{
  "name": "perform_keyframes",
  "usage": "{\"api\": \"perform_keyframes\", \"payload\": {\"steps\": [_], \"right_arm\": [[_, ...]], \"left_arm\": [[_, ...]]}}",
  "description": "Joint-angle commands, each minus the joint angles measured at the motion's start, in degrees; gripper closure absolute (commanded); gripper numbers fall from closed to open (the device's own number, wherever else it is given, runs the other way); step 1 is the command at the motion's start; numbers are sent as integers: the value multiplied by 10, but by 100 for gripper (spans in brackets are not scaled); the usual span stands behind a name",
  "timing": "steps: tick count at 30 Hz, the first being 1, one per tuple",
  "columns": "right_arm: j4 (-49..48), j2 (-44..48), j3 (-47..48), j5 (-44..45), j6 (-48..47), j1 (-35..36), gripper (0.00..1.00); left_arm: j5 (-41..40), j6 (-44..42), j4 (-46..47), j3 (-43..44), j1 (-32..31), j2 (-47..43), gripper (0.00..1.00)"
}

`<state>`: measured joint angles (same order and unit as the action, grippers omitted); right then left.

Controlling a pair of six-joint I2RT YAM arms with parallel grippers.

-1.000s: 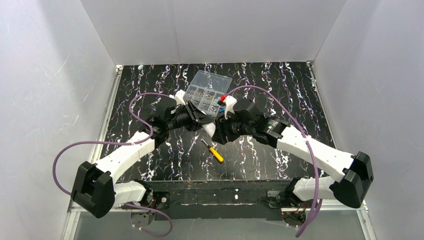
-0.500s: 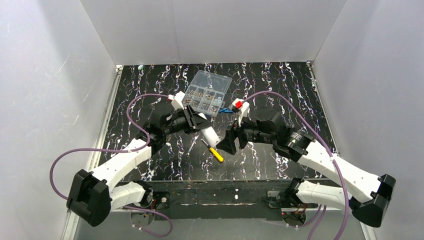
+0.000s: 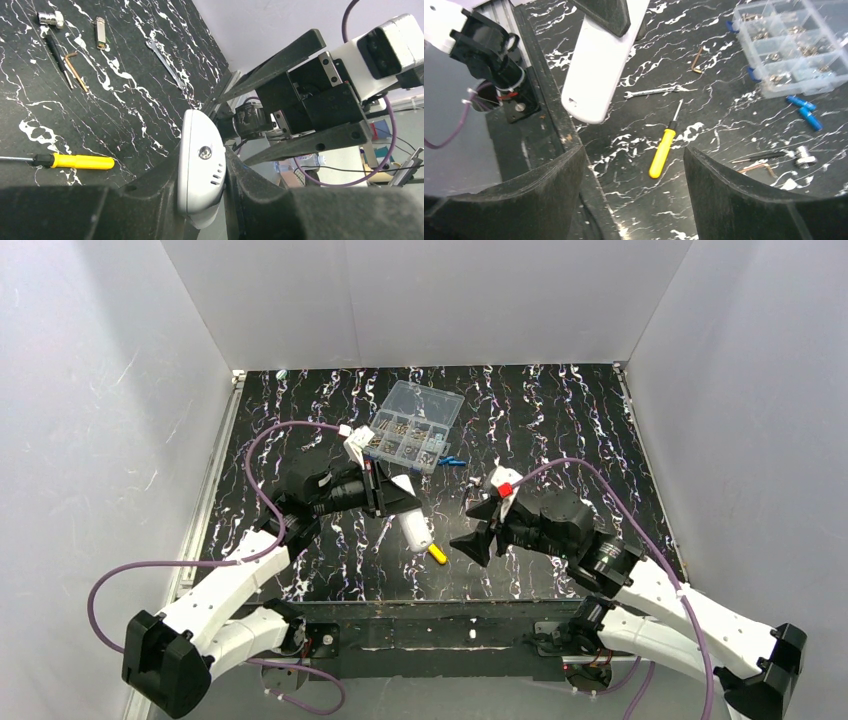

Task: Load the batteries into the remote control
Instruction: Remove the battery cover from the remote control.

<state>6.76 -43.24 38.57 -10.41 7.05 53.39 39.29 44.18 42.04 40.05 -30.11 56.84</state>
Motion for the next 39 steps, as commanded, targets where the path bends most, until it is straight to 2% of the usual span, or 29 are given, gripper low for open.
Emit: {"api": "perform_keyframes", "payload": {"steps": [1, 4, 8, 10, 18, 22, 26, 39], "right_arm": [[-90, 28, -31, 2, -109, 3, 21], [-60, 21, -22, -8, -167, 3, 24], [0, 8, 6, -33, -231, 4, 44], [12, 8, 20, -59, -260, 4, 49], [24, 34, 43, -152, -365, 4, 49], [57, 20, 80, -200, -397, 4, 49], [48, 3, 100, -226, -409, 4, 50], [30, -54, 126, -228, -469, 4, 56]], "left_arm": [[41, -31, -10, 27, 0, -22, 100], [28, -3, -9, 24, 0, -20, 100], [14, 69, 11, 19, 0, -12, 100], [-1, 106, 18, 13, -1, -11, 100], [-33, 220, 40, -8, -1, 3, 100], [-51, 244, 43, -14, -1, 4, 100], [-49, 247, 36, -11, -1, 6, 100], [-36, 283, 54, -19, -1, 0, 100]]}}
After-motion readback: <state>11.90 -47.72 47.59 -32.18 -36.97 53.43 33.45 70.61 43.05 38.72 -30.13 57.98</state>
